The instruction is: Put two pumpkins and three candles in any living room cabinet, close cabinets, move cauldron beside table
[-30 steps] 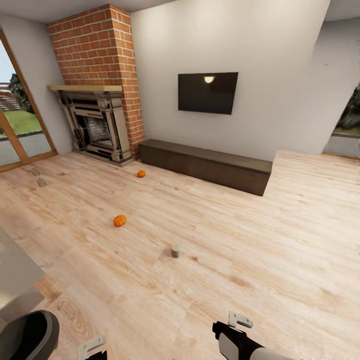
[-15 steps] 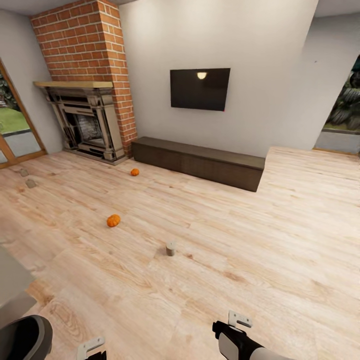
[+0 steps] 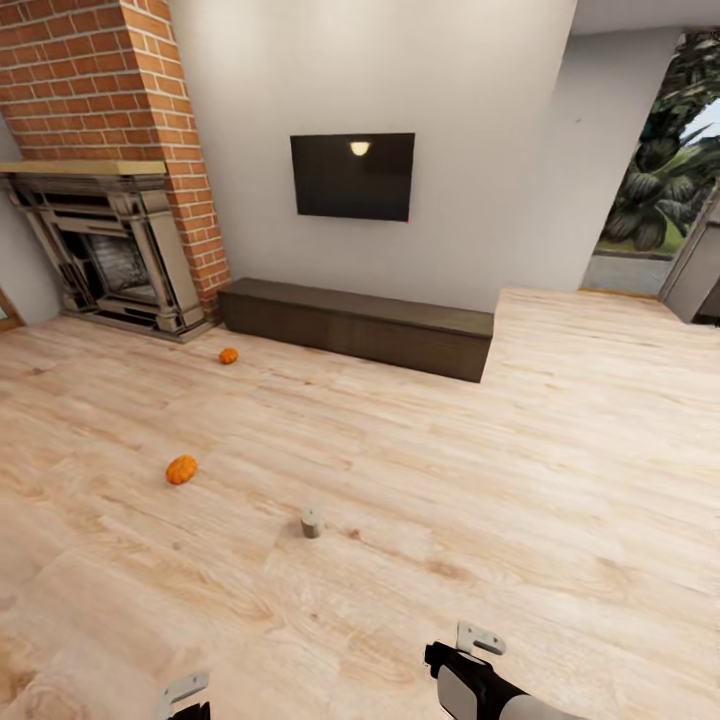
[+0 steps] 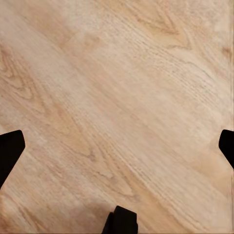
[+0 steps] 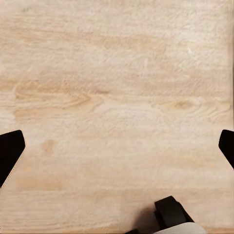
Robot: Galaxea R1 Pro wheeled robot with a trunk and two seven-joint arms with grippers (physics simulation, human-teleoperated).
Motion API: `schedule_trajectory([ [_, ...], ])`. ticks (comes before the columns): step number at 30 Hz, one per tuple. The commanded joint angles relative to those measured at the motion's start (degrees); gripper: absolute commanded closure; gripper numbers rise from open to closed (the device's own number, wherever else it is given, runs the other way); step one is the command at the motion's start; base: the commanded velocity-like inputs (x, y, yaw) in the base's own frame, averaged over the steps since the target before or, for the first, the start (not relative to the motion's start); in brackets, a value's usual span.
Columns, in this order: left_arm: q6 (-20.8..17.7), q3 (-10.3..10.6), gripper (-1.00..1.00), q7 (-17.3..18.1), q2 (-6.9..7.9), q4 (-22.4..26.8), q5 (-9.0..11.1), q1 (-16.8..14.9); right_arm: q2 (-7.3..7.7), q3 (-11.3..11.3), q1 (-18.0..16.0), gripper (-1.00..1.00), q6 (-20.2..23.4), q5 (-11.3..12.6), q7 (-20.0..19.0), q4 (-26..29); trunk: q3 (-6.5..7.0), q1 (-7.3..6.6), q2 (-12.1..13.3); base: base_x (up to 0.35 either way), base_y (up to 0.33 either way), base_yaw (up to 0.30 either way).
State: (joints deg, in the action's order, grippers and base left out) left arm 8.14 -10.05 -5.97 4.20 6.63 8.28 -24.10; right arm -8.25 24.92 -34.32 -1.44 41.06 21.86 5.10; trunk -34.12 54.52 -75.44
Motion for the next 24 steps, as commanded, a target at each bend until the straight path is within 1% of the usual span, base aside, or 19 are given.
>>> schedule_trajectory([
  [1, 0.21, 0.12, -1.0, 0.0, 0.01, -0.04, 0.6, -0.02, -0.02, 0.48, -0.04, -1.0, -0.15, 0.6, 0.2, -0.01, -0.07, 0.03, -0.02, 0.331, 0.0, -0.269],
  [24, 0.21, 0.12, -1.0, 0.0, 0.02, -0.04, 0.6, 0.01, -0.02, 0.48, -0.04, -1.0, -0.19, 0.6, 0.17, -0.01, -0.62, 0.03, -0.02, 0.331, 0.0, -0.269],
])
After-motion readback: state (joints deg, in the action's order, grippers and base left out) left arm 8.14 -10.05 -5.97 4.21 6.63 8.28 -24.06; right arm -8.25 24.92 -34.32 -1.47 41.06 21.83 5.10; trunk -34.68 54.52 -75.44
